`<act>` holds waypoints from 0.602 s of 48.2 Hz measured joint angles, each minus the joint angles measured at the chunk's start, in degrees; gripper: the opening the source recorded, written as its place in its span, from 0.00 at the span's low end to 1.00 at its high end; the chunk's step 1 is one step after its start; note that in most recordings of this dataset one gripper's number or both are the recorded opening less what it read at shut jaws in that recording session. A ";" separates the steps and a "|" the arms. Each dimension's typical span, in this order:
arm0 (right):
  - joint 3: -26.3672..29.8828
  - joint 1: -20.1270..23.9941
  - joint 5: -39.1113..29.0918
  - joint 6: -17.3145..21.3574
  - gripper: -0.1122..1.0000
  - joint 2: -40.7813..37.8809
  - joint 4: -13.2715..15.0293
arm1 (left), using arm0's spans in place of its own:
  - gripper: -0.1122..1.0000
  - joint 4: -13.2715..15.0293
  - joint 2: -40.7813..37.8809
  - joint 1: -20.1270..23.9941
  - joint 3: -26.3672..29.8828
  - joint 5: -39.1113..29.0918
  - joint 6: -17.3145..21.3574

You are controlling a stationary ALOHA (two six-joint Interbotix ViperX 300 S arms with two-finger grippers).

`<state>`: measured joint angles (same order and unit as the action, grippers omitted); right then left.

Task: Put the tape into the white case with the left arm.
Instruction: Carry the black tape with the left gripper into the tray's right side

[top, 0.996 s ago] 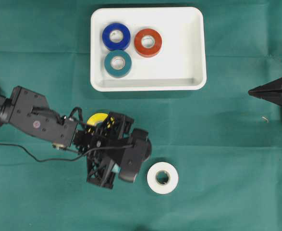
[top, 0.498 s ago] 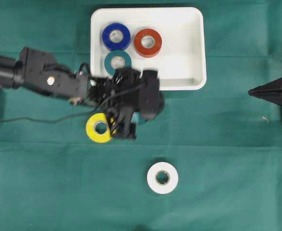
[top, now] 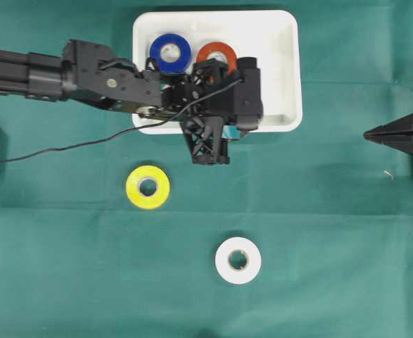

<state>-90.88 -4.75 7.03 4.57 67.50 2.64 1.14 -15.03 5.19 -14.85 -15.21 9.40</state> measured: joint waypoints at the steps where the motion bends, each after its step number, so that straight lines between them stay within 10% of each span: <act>1: 0.00 0.00 0.00 0.00 0.02 0.00 0.00 | 0.31 0.00 -0.26 -0.09 0.35 0.09 0.53; 29: 0.00 0.00 0.00 0.00 0.02 0.00 0.00 | 0.31 0.00 -4.92 2.99 4.39 0.70 2.11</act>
<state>-90.88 -4.75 7.03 4.57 67.50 2.64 1.14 -19.95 8.17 -10.46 -14.50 11.51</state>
